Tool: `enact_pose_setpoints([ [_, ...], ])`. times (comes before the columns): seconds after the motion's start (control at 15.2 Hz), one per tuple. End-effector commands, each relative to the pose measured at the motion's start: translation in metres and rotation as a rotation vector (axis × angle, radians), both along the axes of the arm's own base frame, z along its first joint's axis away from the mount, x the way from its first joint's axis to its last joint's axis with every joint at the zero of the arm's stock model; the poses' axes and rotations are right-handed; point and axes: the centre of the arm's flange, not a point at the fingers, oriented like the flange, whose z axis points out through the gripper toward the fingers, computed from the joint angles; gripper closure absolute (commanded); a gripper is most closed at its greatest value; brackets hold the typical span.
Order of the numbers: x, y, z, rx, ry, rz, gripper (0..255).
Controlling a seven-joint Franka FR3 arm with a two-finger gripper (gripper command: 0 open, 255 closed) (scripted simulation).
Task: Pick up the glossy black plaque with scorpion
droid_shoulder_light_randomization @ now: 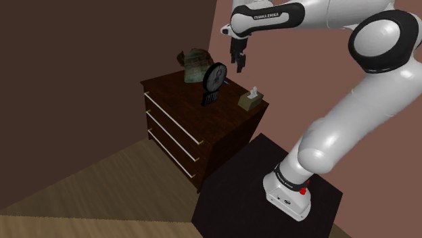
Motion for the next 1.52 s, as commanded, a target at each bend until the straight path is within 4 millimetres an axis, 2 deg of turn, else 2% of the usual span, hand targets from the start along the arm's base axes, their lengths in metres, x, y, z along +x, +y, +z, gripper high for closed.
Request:
enact_pose_setpoints([
  [0.0,0.027,-0.003,-0.008,-0.009,0.012,0.090,0],
  [0.33,0.084,0.002,-0.033,-0.029,0.041,0.300,0],
  [0.66,0.139,0.018,-0.060,-0.049,0.069,0.510,0],
  [1.19,0.142,0.019,-0.102,-0.050,0.071,0.522,0],
  [1.32,0.142,0.019,-0.102,-0.050,0.071,0.522,0],
  [1.39,0.142,0.020,-0.102,-0.050,0.071,0.522,255],
  [1.45,0.142,0.020,-0.102,-0.050,0.071,0.522,255],
])
